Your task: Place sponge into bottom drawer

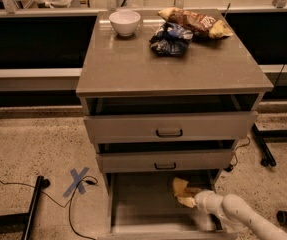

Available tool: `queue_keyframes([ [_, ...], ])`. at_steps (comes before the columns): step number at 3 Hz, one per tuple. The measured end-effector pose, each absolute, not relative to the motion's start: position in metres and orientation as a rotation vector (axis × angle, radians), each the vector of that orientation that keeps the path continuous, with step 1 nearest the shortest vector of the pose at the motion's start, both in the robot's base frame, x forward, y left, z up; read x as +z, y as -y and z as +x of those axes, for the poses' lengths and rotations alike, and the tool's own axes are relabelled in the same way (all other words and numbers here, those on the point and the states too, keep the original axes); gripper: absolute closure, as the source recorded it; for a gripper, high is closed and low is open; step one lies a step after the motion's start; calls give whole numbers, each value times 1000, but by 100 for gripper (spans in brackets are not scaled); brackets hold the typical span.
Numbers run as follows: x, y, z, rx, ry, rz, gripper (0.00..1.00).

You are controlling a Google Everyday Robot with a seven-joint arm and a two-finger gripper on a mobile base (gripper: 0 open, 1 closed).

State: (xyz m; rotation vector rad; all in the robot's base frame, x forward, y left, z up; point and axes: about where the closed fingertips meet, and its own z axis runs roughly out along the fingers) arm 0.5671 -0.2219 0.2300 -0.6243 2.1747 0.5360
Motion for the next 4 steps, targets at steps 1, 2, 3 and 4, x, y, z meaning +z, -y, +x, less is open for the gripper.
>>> queue_keyframes([
  [1, 215, 216, 576, 537, -2214, -724, 35],
  [2, 209, 216, 578, 589, -2181, -767, 11],
  [3, 224, 217, 560, 693, -2048, -726, 0],
  [4, 231, 247, 543, 815, -1916, -505, 0],
])
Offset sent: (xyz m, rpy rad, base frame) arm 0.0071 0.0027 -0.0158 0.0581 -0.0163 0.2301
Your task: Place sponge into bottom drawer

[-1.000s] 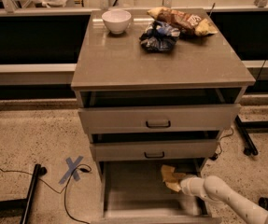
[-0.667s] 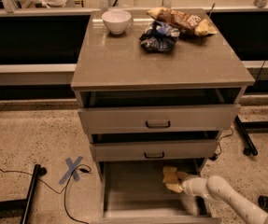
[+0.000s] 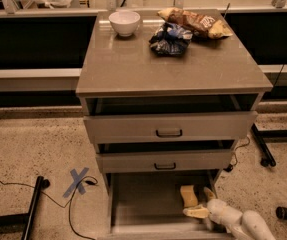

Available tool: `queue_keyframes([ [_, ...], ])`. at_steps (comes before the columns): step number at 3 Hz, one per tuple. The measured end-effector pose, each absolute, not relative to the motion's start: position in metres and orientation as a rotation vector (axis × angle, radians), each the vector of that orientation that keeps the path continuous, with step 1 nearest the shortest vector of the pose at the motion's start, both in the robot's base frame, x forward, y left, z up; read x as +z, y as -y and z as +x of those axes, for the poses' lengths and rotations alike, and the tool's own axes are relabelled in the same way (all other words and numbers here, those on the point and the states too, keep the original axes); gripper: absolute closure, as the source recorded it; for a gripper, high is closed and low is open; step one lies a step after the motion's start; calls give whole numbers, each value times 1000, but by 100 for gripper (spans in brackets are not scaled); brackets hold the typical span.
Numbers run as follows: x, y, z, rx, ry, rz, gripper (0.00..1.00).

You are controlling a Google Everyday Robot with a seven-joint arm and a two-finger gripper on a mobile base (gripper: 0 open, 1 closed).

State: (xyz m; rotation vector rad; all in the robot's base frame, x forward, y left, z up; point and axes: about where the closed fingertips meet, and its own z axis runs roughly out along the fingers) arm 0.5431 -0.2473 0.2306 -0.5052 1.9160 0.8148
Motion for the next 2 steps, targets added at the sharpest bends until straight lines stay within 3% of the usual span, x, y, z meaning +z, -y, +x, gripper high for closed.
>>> queue_keyframes([
  [1, 236, 304, 525, 885, -1865, -320, 0],
  [2, 236, 304, 525, 885, -1865, -320, 0],
])
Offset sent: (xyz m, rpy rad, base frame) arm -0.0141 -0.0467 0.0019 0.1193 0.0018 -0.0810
